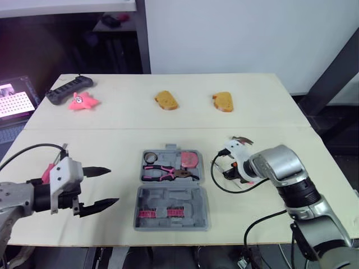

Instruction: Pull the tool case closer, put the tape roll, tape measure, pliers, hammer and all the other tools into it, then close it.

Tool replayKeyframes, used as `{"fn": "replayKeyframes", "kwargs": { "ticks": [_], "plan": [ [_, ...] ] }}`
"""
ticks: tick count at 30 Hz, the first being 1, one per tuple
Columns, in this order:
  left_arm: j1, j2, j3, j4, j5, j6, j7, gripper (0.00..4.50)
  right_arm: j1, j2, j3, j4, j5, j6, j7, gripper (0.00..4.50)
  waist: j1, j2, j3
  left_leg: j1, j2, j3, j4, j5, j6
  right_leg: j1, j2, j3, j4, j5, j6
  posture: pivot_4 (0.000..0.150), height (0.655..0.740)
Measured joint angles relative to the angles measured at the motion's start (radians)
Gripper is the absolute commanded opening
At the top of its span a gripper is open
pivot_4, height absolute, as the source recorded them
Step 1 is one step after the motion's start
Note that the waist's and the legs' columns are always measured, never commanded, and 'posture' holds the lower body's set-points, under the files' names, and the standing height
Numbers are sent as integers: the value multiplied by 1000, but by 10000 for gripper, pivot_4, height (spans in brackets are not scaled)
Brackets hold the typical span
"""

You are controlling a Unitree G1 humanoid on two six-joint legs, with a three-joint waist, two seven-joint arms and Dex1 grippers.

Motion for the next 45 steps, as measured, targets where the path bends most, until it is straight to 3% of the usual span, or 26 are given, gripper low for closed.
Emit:
{"fn": "replayKeyframes", "kwargs": {
  "ticks": [2, 5, 11, 12, 17, 23, 35, 38, 45],
  "plan": [
    [-8, 0, -2, 0, 0, 0, 1, 45000, 15, 19, -34, -3, 5, 0, -33, 218, 1, -1, -1, 0, 0, 0, 0, 0, 0, 1, 0, 0, 0, 0, 0, 1500, 7150],
    [-20, 0, -10, 2, 0, 0, 2, 45000, 30, 31, -53, -22, 23, 0, -67, 12988, 1, -2, -1, 0, 0, 0, 1, 0, 0, 1, 0, 0, 0, -1, -3, 1500, 7150],
    [-46, 0, -30, 19, 0, 0, -4, 45000, 32, -28, -30, -88, 82, 0, -96, 43739, 4, -1, -1, 0, 0, 0, 0, 0, 0, 1, 0, 0, -1, -2, -3, 1500, 7150],
    [-47, 0, -33, 22, 0, 0, -5, 45000, 19, -51, -23, -105, 91, 0, -95, 44434, 4, -1, 0, 0, 0, 0, 0, 0, 0, 1, 0, 0, -1, -2, -2, 1500, 7150],
    [-57, 0, -44, 24, 0, -1, -6, 45000, -37, -163, 8, -282, 138, -105, -47, 44434, 2, -1, 0, 0, 0, -1, -1, 0, 0, 0, 0, -1, -1, -2, -2, 1500, 7150],
    [-58, 0, -47, 24, 0, 0, -5, 45000, 168, -341, 127, -355, 142, -477, 137, 44434, 8, -2, 0, -2, 0, 0, 0, -1, 1, 2, -1, 0, -5, -3, -1, 1500, 7150],
    [-53, -5, -47, 14, -11, 0, 3, 45000, 284, -253, 111, -138, 58, -747, 119, 44434, 6, -2, 0, 0, 0, 0, 1, -1, 1, 2, 0, 0, -3, -1, -2, 1500, 7150],
    [-53, -5, -47, 11, -19, 0, 6, 45000, 287, -234, 114, -105, 45, -763, 117, 36014, 6, -2, 0, 0, 0, 0, 1, -1, 1, 2, 0, 0, -3, -1, -3, 1500, 7150],
    [-54, -5, -37, -14, -56, 1, 11, 45000, 294, -215, 101, -84, 30, -763, 117, 1971, 6, -2, 0, 0, 0, -1, 1, -1, 1, 3, 0, 0, -3, -1, -3, 1500, 7150]
  ]
}}
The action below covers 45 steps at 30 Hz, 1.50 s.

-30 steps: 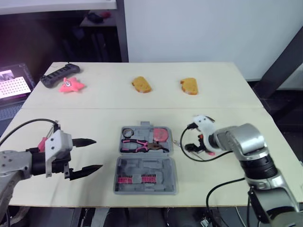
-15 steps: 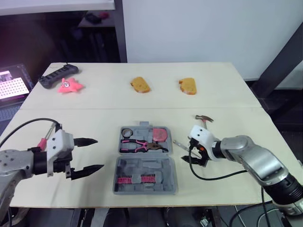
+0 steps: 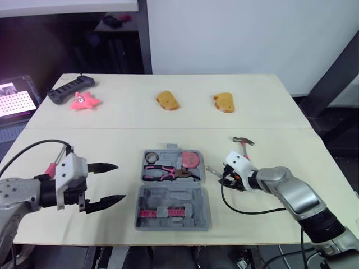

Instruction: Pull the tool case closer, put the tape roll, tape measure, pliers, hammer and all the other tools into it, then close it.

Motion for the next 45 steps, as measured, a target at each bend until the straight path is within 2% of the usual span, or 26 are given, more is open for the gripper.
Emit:
{"fn": "replayKeyframes", "kwargs": {
  "ticks": [1, 6, 10, 16, 20, 26, 33, 40, 45],
  "plan": [
    [0, 0, 1, 0, -6, 0, 0, 45000, 1, 0, -1, 0, 0, 0, 0, 102, 0, 0, 0, 0, 0, 0, 0, 0, 0, 0, 0, 0, 0, 0, 0, 1500, 7150],
    [-14, -3, 2, -1, -51, 27, 7, 45000, 7, -3, -14, -15, 1, 27, 9, 215, 1, 0, 0, 0, 0, 0, 0, 0, 0, 0, 0, 0, 0, 0, 0, 1500, 7150],
    [-9, -3, 8, -1, -84, 67, 10, 45000, -23, -49, -10, -96, 22, 103, 64, 215, -1, 1, 0, 0, 0, 0, 0, 0, 0, 0, 0, 0, 0, 0, 0, 1500, 7150],
    [10, -4, 17, 17, -70, 32, -20, 45000, -231, -78, 17, -271, 72, 249, 127, 215, -1, 1, 0, 0, 0, 0, -1, 0, 0, -1, 0, 0, 1, 0, 0, 1500, 7150],
    [6, -28, 17, 82, 11, -90, -26, 45000, -458, -106, 165, -342, 126, 438, 194, 215, 1, 1, 1, 0, 0, 0, 0, 0, 0, -1, 0, 0, 0, 0, -1, 1500, 7150],
    [20, -68, 16, 104, 15, -162, -46, 45000, -661, 50, 361, -286, 192, 581, 221, 215, -4, 1, 0, -1, 1, 1, 0, 0, 0, -3, 0, 0, 1, 0, -1, 1500, 7150],
    [112, -70, 73, 103, 10, -179, -73, 45000, -720, 268, 549, -165, 191, 643, 131, 215, -6, 1, 0, -2, 1, 1, 0, 0, 0, -5, 0, 0, 2, 0, -1, 1500, 7150],
    [275, -80, 157, 39, -9, -158, -88, 45000, -736, 348, 635, -68, 154, 599, 52, 215, -12, 0, 0, -4, 1, 1, 0, 0, 0, -6, -1, -1, 3, 0, -1, 1500, 7150],
    [328, -105, 177, 31, -4, -169, -83, 45000, -746, 366, 679, -30, 136, 555, 38, 215, -18, 0, 0, -4, 1, 1, 0, 0, 0, -6, -1, -1, 3, 0, -1, 1500, 7150]
  ]
}}
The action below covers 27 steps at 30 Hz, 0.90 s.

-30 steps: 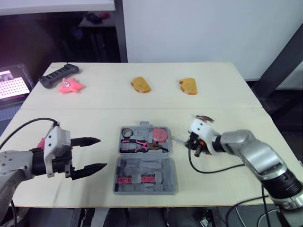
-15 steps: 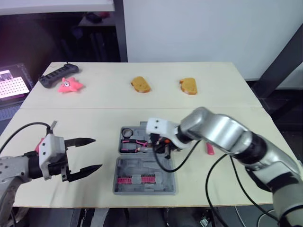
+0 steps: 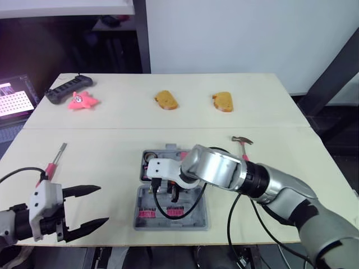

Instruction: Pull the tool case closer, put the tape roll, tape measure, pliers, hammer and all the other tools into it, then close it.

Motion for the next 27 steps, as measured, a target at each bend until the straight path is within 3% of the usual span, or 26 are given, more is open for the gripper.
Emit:
{"fn": "replayKeyframes", "kwargs": {
  "ticks": [27],
  "plan": [
    [91, -52, 57, -37, 19, -39, 25, 45000, 13, 140, 29, 155, -59, -72, -45, 215, -40, -1, 0, -2, 0, -2, -1, 0, 0, -1, 0, -1, 0, 0, 0, 1500, 7150]
  ]
}}
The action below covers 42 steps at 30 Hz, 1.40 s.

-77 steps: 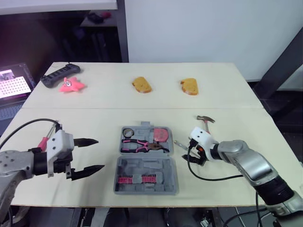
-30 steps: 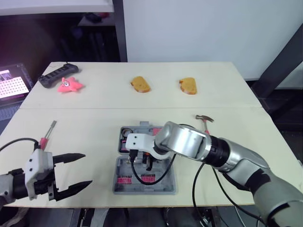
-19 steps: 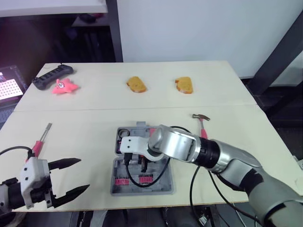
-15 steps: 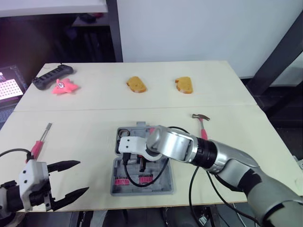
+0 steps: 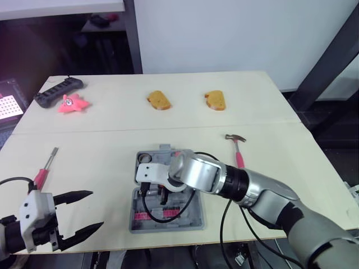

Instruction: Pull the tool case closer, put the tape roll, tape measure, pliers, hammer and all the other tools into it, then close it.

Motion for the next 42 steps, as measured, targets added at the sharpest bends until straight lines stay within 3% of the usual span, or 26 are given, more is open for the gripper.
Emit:
{"fn": "replayKeyframes", "kwargs": {
  "ticks": [15, 20, 31, 36, 39, 42],
  "plan": [
    [-19, 0, -2, 0, 24, -1, 5, 45000, 14, 13, -1, 24, -18, -48, 11, 215, 0, 0, 0, -1, 0, 0, 0, 0, 0, -1, 0, 0, 0, 0, 0, 1500, 7150],
    [-21, -1, -6, 0, 24, -1, 4, 45000, 31, 21, -7, 20, -18, -48, 16, 24114, 0, 0, 0, -1, 0, 0, 0, 0, 0, -1, 0, 0, 0, 0, 0, 1500, 7150],
    [-56, 1, -26, 0, 23, 10, 1, 45000, 43, -66, -183, -115, 12, -25, 41, 24114, 2, 0, 0, -6, 0, -1, 0, 0, 0, -4, 0, -1, 0, 0, 0, 1500, 7150],
    [-94, 12, -48, 13, 20, 13, 0, 45000, 211, -145, -340, -215, 6, -381, 80, 24114, 4, -1, 0, -8, 0, -3, 0, 0, 0, -5, 0, -3, -1, 2, 3, 1500, 7150],
    [-114, 20, -48, 22, 14, 21, -2, 45000, 274, -203, -346, -202, -13, -529, 151, 15067, 4, -1, 0, -8, 0, -3, 1, 0, 0, -4, 0, -3, -1, 2, 3, 1500, 7150],
    [-129, 27, -49, 36, 7, 28, -10, 45000, 349, -225, -344, -191, -18, -669, 232, 262, 1, -1, 0, -8, 0, -3, 1, 0, 0, -4, 0, -3, 0, 2, 3, 1500, 7150]
  ]
}}
